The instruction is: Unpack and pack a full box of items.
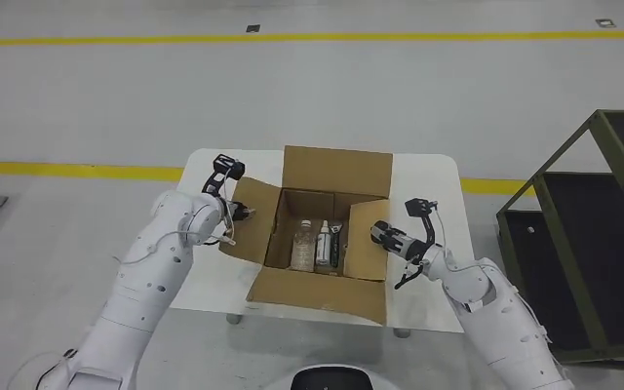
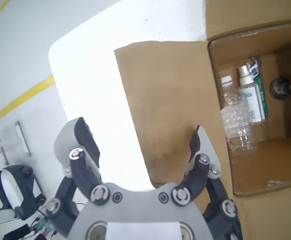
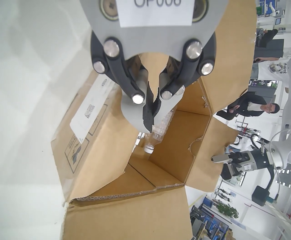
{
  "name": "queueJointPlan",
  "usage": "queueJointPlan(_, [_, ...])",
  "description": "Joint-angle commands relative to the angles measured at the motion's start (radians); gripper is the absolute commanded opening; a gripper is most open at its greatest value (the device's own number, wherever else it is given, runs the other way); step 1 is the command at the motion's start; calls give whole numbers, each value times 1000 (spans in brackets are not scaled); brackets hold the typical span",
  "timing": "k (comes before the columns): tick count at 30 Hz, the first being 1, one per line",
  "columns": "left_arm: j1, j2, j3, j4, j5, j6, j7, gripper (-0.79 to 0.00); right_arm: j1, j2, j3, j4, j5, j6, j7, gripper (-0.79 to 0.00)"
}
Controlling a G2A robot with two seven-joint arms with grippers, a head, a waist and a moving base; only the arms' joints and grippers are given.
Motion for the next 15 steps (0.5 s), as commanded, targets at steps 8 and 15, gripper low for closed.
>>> queueJointPlan(8, [9, -12, 49, 73, 96, 32, 67, 0, -1, 0, -1, -5, -8, 6, 7, -785])
queueJointPlan(15, [-10, -18, 3, 20, -20, 18, 77, 0, -15, 5, 45, -63, -17, -6, -84, -785])
